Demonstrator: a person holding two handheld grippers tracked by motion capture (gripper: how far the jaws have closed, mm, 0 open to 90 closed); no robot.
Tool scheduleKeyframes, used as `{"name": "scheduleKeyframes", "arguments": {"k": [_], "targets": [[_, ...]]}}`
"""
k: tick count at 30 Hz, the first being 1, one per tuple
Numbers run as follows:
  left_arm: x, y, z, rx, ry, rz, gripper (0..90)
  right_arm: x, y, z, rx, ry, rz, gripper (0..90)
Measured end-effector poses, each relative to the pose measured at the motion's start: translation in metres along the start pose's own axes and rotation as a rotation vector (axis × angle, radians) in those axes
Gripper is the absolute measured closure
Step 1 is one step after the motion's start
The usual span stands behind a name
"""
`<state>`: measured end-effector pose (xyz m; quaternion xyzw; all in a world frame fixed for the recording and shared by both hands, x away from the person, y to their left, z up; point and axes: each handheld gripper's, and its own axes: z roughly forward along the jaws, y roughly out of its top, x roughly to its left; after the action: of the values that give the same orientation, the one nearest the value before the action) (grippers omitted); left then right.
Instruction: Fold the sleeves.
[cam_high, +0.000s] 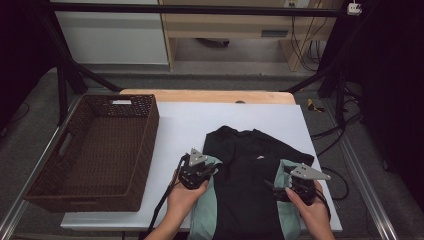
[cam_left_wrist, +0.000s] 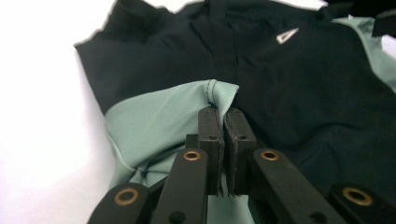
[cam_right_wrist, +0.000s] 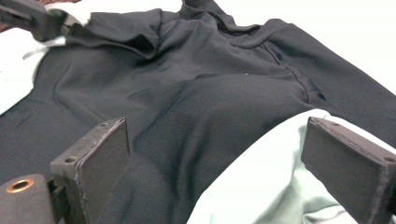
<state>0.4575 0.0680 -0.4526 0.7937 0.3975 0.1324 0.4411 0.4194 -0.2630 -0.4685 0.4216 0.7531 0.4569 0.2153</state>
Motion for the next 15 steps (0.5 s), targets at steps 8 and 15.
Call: {"name": "scheduleKeyframes", "arguments": {"k": [8,15], "targets": [[0.0,-0.005,-0.003,-0.007,0.012,0.012,78.0,-0.002,0.001,-0.002,0.002,0.0,0.006,8.0],[-0.004,-0.013,-0.02,-0.075,0.019,-0.028,45.6,-0.004,0.002,-0.003,0.013,-0.012,0.005,7.8]]}}
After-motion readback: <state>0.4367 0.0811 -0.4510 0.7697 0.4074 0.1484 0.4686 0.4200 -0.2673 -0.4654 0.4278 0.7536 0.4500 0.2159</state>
